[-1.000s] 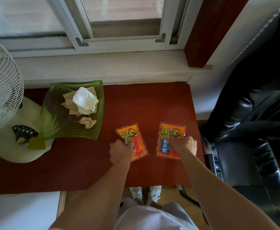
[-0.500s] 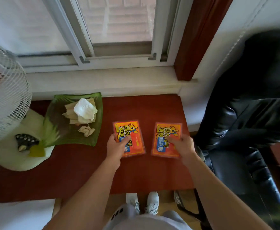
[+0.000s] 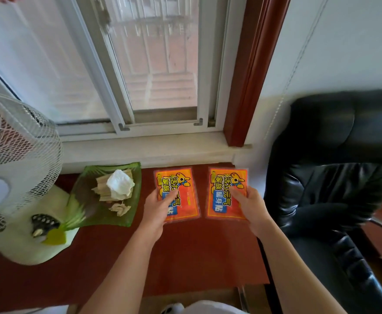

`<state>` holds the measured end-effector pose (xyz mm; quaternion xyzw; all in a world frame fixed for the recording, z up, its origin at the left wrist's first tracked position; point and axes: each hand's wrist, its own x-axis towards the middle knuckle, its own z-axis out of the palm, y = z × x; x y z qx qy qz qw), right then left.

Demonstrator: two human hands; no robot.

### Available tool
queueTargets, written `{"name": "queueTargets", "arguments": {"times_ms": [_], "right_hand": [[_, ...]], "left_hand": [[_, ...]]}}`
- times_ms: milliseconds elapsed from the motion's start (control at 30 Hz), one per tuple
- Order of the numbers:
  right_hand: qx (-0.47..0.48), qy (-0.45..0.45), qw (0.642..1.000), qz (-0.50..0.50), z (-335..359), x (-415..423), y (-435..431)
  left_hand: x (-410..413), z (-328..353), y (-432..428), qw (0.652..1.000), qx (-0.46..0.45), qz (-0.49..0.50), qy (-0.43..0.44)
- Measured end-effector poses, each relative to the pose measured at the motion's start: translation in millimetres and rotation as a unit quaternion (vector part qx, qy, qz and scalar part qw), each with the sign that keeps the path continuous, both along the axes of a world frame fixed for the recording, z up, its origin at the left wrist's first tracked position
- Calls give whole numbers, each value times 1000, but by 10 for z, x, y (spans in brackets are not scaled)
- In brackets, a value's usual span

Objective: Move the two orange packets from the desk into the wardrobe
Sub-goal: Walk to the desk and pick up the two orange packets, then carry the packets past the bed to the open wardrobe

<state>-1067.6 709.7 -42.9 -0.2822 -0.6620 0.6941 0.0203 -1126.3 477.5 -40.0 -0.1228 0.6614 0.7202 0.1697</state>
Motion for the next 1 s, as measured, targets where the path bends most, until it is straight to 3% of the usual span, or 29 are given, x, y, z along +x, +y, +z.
{"name": "queueTargets", "arguments": {"times_ms": [500,767,1000], "right_hand": [[-63,39,990,-118,17,276,-11],[-34,34,967,-248,143,811,106],[-27,8,914,-405,75,1645,113]], "left_hand": [[57,140,191,998,26,-60,0],[-46,169,590,981,32,-191,29],[264,31,1111,941,29,-336,23]]}}
